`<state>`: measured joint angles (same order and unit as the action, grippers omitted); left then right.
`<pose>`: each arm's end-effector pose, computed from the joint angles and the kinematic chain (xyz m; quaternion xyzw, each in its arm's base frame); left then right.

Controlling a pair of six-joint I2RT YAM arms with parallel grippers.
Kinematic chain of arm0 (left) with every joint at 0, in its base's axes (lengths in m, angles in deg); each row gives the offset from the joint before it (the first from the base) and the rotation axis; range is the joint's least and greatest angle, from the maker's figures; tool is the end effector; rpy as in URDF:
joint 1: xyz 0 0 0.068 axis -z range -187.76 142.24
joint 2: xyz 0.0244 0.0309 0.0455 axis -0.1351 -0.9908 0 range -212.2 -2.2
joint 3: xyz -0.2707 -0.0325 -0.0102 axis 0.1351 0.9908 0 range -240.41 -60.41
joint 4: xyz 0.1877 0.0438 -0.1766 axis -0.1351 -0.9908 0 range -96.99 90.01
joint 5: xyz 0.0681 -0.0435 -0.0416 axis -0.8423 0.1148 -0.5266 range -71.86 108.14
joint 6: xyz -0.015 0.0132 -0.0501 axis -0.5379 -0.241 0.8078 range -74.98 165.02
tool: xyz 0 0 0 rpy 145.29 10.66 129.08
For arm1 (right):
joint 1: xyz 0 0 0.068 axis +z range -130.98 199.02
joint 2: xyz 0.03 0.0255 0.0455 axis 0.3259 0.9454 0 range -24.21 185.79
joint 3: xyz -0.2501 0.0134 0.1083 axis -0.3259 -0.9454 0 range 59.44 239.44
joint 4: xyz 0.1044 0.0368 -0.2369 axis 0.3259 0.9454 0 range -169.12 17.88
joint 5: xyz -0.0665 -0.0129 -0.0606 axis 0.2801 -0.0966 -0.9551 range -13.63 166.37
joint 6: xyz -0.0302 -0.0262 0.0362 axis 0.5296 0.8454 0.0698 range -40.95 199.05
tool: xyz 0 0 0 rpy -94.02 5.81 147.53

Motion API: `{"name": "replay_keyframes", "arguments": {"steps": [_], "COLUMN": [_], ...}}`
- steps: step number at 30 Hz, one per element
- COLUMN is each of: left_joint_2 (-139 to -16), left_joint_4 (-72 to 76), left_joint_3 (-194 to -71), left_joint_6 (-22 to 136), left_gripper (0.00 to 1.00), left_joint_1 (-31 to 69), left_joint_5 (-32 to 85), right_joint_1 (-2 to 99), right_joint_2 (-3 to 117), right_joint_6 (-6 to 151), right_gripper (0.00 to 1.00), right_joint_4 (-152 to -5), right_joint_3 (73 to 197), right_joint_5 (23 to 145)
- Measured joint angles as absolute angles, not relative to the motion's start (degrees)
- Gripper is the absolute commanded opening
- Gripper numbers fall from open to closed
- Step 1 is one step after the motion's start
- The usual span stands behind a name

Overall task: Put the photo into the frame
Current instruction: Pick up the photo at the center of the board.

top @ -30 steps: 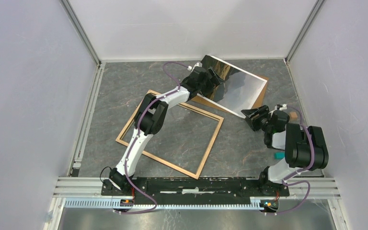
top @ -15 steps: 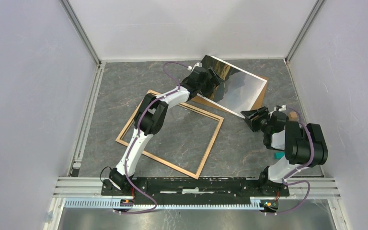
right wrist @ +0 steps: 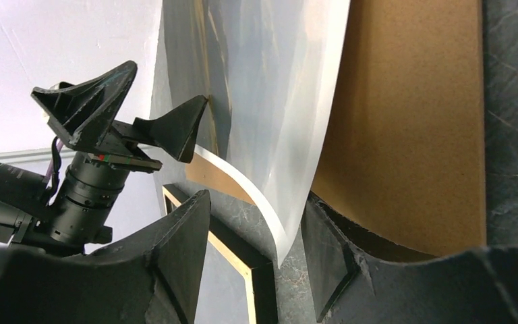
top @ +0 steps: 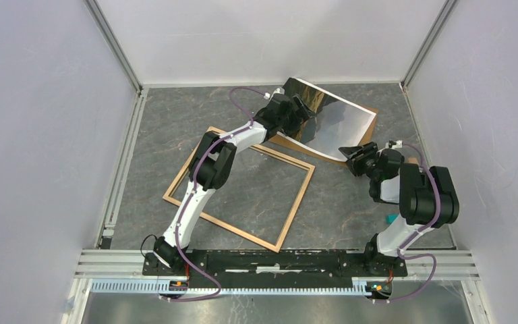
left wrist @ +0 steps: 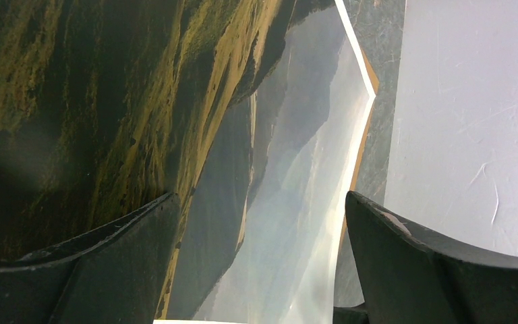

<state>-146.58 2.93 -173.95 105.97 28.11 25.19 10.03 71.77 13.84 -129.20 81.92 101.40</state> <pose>0.4611 -0.3389 0.1420 -0.1547 0.8417 -0.4199 0.3023 0.2712 -0.0277 0.1160 0.3973 0.7226 0.4122 0.3873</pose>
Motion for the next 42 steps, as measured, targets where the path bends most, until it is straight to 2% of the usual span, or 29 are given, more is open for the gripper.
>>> {"name": "replay_keyframes", "arguments": {"steps": [6, 18, 19, 21, 23, 27, 29, 33, 35, 42], "left_joint_2": [-146.6, -146.6, -146.6, -146.6, -146.6, -145.9, -144.5, -139.5, -134.8, -106.8], "left_joint_4": [2.9, 2.9, 2.9, 2.9, 2.9, 2.2, -0.1, -7.5, -11.8, -23.1], "left_joint_3": [-173.9, -173.9, -173.9, -173.9, -173.9, -173.6, -172.9, -172.5, -172.5, -170.9], "left_joint_6": [106.0, 106.0, 106.0, 106.0, 105.9, 104.6, 102.6, 97.6, 94.9, 84.4], "left_gripper": [1.0, 1.0, 1.0, 1.0, 1.0, 1.0, 1.0, 1.0, 1.0, 1.0], "left_joint_1": [27.9, 27.9, 27.8, 27.7, 27.7, 27.5, 27.5, 27.5, 27.5, 27.5], "left_joint_5": [25.8, 26.1, 26.2, 26.4, 27.0, 28.0, 28.7, 29.0, 29.0, 25.5], "right_joint_1": [10.3, 10.3, 10.2, 10.2, 10.0, 9.5, 9.0, 7.8, 7.6, 7.4], "right_joint_2": [73.8, 85.3, 86.0, 87.1, 88.5, 90.1, 89.7, 86.0, 83.2, 67.8], "right_joint_6": [12.9, 12.5, 12.7, 13.4, 14.5, 16.7, 18.6, 25.5, 30.5, 49.0], "right_gripper": [0.56, 0.51, 0.46, 0.29, 0.21, 0.09, 0.08, 0.0, 0.0, 0.0], "right_joint_4": [-128.3, -131.1, -131.8, -133.0, -134.1, -135.7, -135.5, -127.3, -120.4, -97.7], "right_joint_3": [82.9, 94.6, 95.3, 96.3, 97.4, 98.9, 99.0, 101.6, 105.1, 112.4], "right_joint_5": [100.1, 99.5, 99.6, 99.7, 99.9, 101.0, 101.6, 103.0, 103.4, 100.0]}}
